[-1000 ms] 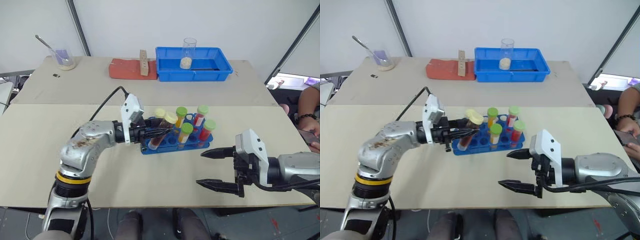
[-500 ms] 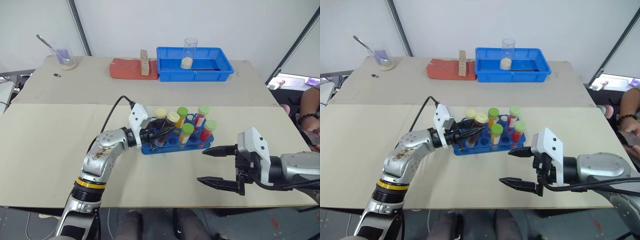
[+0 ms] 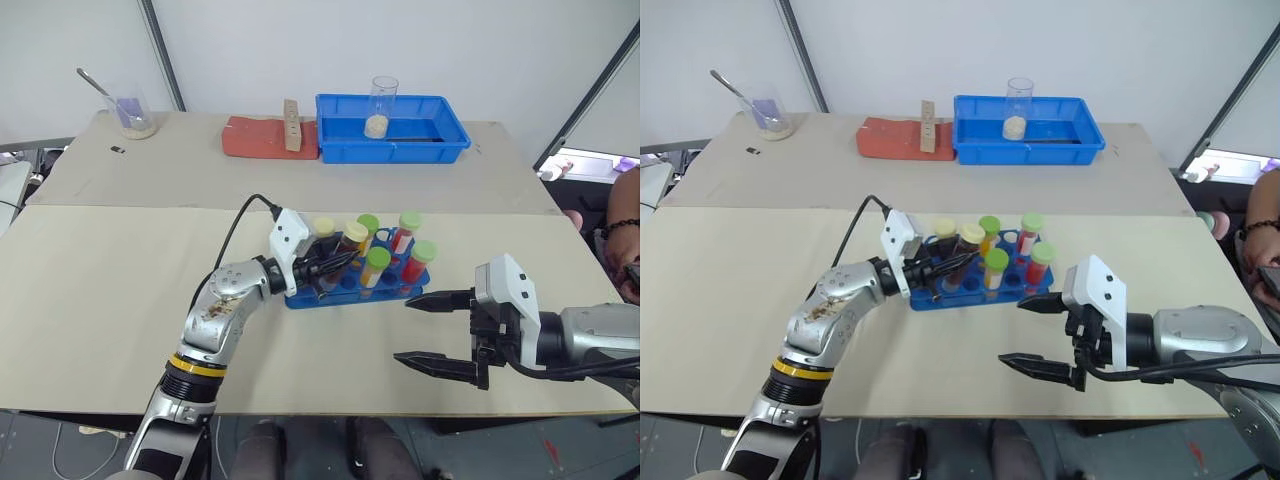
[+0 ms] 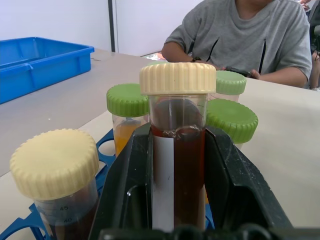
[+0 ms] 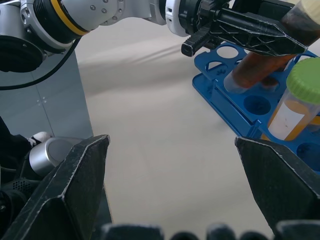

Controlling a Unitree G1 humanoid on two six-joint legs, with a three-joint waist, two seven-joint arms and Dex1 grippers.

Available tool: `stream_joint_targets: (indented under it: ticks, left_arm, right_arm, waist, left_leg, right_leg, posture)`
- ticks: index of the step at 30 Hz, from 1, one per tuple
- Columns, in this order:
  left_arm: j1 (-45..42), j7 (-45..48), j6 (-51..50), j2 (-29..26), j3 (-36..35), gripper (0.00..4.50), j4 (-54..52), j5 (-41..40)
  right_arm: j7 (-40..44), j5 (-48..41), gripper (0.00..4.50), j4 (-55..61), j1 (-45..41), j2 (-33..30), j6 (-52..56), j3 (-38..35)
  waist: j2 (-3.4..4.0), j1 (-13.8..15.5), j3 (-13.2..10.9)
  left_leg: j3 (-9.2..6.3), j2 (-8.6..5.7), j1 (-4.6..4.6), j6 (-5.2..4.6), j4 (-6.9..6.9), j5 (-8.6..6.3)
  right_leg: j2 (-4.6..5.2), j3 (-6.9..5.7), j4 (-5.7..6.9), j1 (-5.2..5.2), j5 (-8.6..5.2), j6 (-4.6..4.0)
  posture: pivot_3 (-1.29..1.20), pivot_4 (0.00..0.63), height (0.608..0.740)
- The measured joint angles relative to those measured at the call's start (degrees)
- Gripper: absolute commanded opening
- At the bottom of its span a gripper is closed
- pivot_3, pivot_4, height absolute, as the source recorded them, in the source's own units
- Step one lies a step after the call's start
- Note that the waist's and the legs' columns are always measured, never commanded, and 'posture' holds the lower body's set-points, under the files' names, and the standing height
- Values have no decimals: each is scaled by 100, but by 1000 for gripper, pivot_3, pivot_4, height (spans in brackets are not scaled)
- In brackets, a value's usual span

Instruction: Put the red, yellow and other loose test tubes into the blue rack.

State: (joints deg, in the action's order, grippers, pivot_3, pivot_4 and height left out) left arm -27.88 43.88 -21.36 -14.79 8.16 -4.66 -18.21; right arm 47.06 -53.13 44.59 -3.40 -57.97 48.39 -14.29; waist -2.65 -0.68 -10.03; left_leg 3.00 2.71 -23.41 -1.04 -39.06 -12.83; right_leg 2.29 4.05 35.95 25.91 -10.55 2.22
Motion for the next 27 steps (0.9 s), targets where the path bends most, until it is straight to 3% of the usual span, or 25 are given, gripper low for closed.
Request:
stream_joint_targets:
  ticks: [25,27]
  left_arm:
    - [762,-206,889,-4,-68,899,-139,13]
    - [810,-204,900,-37,-76,1914,-139,7]
  right_arm:
    - [-673,-46,4461,-5,-235,456,0,29]
    - [-654,-46,4461,-14,-235,455,0,29]
  waist:
    - [3,-22,4]
    - [3,-22,4]
  left_leg:
    - [1,2,16,0,6,0]
    - [0,3,16,0,7,0]
  right_leg:
    - [0,-1,-5,-17,-3,-4]
    - [-1,-1,-5,-17,-3,-4]
  posture:
    - [0,150,740]
    - [0,150,740]
